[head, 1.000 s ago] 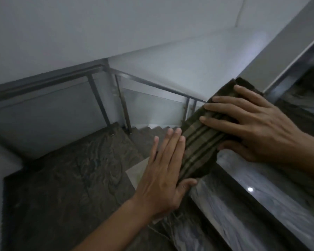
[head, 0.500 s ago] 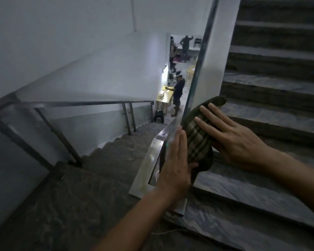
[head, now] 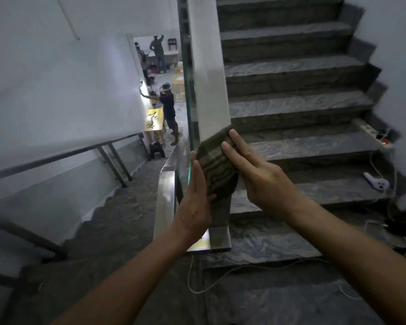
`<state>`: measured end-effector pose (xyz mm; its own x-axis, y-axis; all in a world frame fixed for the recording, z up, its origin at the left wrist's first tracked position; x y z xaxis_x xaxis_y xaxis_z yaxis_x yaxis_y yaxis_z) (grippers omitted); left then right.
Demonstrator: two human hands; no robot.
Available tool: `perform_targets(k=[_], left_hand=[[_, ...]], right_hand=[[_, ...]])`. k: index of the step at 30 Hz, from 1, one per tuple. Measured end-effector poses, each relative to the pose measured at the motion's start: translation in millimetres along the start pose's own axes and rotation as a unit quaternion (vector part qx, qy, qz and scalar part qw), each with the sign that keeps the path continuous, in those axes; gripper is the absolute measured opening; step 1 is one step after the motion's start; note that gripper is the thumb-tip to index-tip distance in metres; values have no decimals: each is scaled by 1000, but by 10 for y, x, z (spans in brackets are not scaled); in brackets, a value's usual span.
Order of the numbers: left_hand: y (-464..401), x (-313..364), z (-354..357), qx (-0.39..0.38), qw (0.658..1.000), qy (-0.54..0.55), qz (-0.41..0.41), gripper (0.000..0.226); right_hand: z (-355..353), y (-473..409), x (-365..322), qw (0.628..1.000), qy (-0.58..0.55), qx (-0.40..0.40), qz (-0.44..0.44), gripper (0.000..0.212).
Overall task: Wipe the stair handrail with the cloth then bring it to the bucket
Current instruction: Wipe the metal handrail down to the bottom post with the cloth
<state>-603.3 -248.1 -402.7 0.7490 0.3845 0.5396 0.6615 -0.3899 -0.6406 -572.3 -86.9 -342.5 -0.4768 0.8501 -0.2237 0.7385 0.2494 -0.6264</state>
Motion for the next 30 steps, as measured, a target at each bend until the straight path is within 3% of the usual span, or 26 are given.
perform_targets(k=[4,8,11,13,20,26,30], left_hand=[[189,-229,44,-68,996,-18,52,79],[480,-656,112,-148,982,-51,106,80],[676,-912,103,-234,959,-93,133,93],[757,-939,52,-295,936,-126,142,92],[927,-976,37,-448,862,-216,97,88],[1033,-1077,116,-501,831,-235,62,82],[1148,-1165,103,-513,823,-237,61,80]], right_hand=[[306,338,-251,993,37,112,24,43],[824,713,-293,987,103,122,38,44],[1185,1027,-287,985,127,80,86,78],[1348,1139,-376,980,128,53,143,87],[1652,1334,-689,948,91,-39,302,84],[1848,1423,-759,890,80,-161,420,76],[1954,1458,-727,858,129,-215,448,76]])
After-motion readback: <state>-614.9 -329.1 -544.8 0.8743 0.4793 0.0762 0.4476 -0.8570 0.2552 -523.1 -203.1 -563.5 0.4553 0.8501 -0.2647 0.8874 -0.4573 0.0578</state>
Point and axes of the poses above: each hand's wrist, its own y-axis away from the middle knuckle, its own z-axis out of the palm, x = y × z, the point moved 3 cm from there along -y, towards the middle knuckle, and after that the axes turned 7 degrees about x, right-handed, at the moved point
